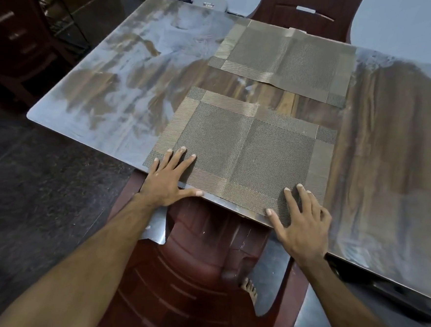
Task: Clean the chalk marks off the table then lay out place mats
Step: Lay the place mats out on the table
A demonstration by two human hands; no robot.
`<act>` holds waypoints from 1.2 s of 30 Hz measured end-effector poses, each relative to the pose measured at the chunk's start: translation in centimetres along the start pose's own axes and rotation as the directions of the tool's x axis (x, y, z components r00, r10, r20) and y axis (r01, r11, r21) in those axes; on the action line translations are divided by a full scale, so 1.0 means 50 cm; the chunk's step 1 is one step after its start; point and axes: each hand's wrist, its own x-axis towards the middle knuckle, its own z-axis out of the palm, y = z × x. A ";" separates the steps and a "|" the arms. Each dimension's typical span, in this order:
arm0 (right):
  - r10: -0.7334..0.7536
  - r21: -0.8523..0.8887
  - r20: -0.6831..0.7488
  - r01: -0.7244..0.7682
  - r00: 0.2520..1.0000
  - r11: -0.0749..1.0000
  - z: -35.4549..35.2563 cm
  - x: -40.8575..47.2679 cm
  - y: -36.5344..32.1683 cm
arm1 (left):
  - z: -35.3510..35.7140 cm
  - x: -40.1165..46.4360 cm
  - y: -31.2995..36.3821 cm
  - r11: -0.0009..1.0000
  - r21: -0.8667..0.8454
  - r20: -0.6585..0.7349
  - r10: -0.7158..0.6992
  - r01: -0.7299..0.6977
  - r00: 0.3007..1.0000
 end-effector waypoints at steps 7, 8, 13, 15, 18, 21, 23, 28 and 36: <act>-0.015 -0.002 0.000 0.015 1.000 1.000 -0.006 0.000 -0.002 | 0.001 -0.002 -0.001 1.000 0.004 -0.010 -0.004 0.004 1.000; -0.015 0.000 -0.005 0.015 1.000 1.000 -0.006 0.000 -0.002 | 0.001 -0.002 0.000 1.000 0.007 -0.013 -0.002 0.002 1.000; -0.004 0.002 -0.028 0.004 1.000 1.000 -0.004 0.000 -0.004 | 0.000 -0.003 0.002 1.000 0.007 -0.013 -0.008 0.008 1.000; -0.007 0.004 -0.037 0.008 0.999 1.000 0.000 0.000 -0.003 | 0.000 -0.003 0.000 1.000 0.013 -0.018 -0.009 0.009 1.000; -0.008 0.002 -0.056 0.008 0.998 1.000 0.007 0.000 -0.001 | 0.002 -0.002 -0.001 1.000 0.009 -0.022 -0.009 0.009 1.000; -0.009 -0.002 -0.072 0.009 0.997 1.000 0.014 -0.002 0.002 | 0.004 0.000 -0.003 1.000 -0.005 -0.018 -0.011 0.011 1.000; -0.012 -0.004 -0.077 0.012 0.997 1.000 0.016 -0.003 0.004 | 0.006 0.001 -0.004 1.000 -0.007 -0.023 -0.011 0.011 1.000; -0.012 -0.001 -0.087 0.012 0.996 1.000 0.017 -0.002 0.003 | 0.008 0.001 -0.006 1.000 -0.005 -0.030 -0.009 0.009 1.000; -0.009 0.008 -0.072 0.009 0.997 1.000 0.012 -0.002 0.002 | -0.002 0.001 0.002 1.000 -0.006 -0.006 -0.027 0.027 1.000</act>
